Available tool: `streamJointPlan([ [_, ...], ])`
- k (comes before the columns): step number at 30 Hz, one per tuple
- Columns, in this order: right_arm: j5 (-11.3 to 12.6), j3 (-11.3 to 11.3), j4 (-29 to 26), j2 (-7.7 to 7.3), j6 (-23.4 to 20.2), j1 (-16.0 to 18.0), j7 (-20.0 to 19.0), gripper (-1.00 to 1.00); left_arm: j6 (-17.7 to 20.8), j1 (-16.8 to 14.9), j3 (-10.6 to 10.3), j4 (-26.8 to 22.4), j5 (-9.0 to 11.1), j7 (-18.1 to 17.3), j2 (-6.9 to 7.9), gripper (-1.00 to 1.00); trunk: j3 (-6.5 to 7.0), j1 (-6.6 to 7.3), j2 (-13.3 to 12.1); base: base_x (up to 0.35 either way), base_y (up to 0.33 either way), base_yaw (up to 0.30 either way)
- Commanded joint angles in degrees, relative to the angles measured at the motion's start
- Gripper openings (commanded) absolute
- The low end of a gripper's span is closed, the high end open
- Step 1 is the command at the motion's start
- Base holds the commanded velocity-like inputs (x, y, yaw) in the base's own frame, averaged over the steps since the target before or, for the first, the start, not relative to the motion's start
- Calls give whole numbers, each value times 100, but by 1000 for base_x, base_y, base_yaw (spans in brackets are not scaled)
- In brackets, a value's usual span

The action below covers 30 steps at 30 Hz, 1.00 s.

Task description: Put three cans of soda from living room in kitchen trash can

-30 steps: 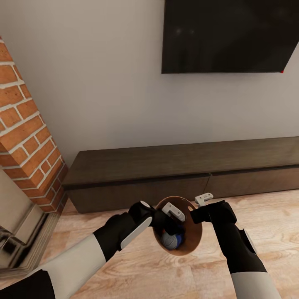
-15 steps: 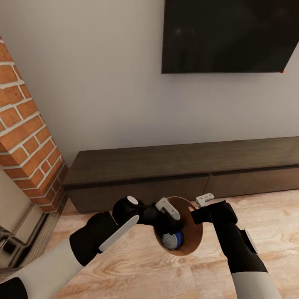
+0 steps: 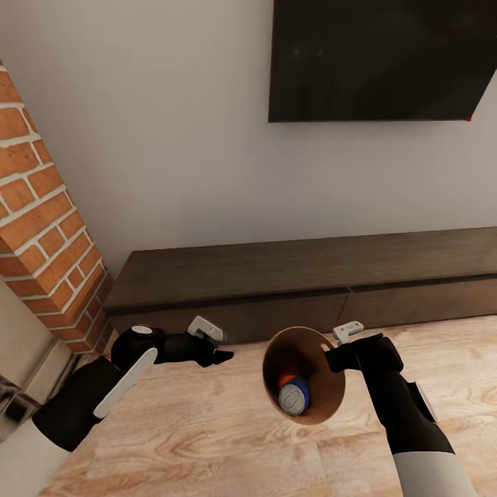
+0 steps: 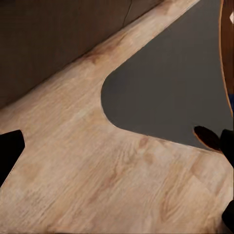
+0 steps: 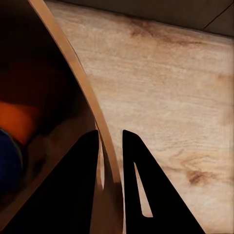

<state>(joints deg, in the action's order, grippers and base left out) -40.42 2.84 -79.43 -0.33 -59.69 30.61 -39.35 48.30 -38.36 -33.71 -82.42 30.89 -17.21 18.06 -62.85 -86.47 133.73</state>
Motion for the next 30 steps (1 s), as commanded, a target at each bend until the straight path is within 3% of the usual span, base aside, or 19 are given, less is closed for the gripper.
streamJointPlan([
  [1, 119, 13, -1, -42, -31, 0, -31, -100, -113, 141, 168, 23, -11, -14, 69, 100, 1, 0, 0, 0, 0, 0],
  [5, 163, 79, -11, -216, -31, -12, -72, -100, -886, 786, 557, 90, -49, -7, 231, 100, 1, 0, 0, 0, 0, 0],
  [8, 170, 239, -26, -292, -31, -22, -215, -100, -1277, 1049, 852, 185, -63, 14, 284, 100, 1, 0, 0, 0, 0, 0],
  [12, 158, 345, -60, -339, -31, -41, -534, -100, -1833, 1332, 1070, 402, -70, 39, 306, 100, 1, 0, 0, 0, 0, 0],
  [13, 151, 379, -79, -387, -31, -49, -679, -100, -2136, 1483, 1136, 483, -71, 61, 311, 100, 1, 0, 0, 0, 0, 0],
  [18, 161, 466, -243, -622, -31, -85, -1052, -100, -2819, 1906, 1222, 594, -78, 350, 319, 100, 1, 0, 0, 0, 0, 0],
  [22, 164, 670, -425, -748, -31, -182, -1434, -100, -3251, 2192, 1239, 621, -98, 644, 320, 100, 1, 0, 0, 0, 0, 0],
  [24, 161, 804, -538, -796, -31, -294, -1641, -100, -3519, 2354, 1241, 629, -221, 767, 319, 100, 1, 0, 0, 0, 0, 0],
  [25, 159, 895, -650, -816, 274, -478, -1746, -100, -3711, 2473, 1241, 634, -405, 837, 314, 100, 1, 0, 0, 0, 0, 0],
  [28, 160, 1085, -774, -810, 726, -755, -1782, -100, -3945, 2611, 1238, 641, -560, 876, 301, 100, 1, 0, 0, 0, 0, 0],
  [30, 164, 1371, -863, -788, 1160, -1010, -1809, -100, -4205, 2775, 1241, 642, -642, 898, 290, 100, 1, 0, 0, 0, 0, 0],
])
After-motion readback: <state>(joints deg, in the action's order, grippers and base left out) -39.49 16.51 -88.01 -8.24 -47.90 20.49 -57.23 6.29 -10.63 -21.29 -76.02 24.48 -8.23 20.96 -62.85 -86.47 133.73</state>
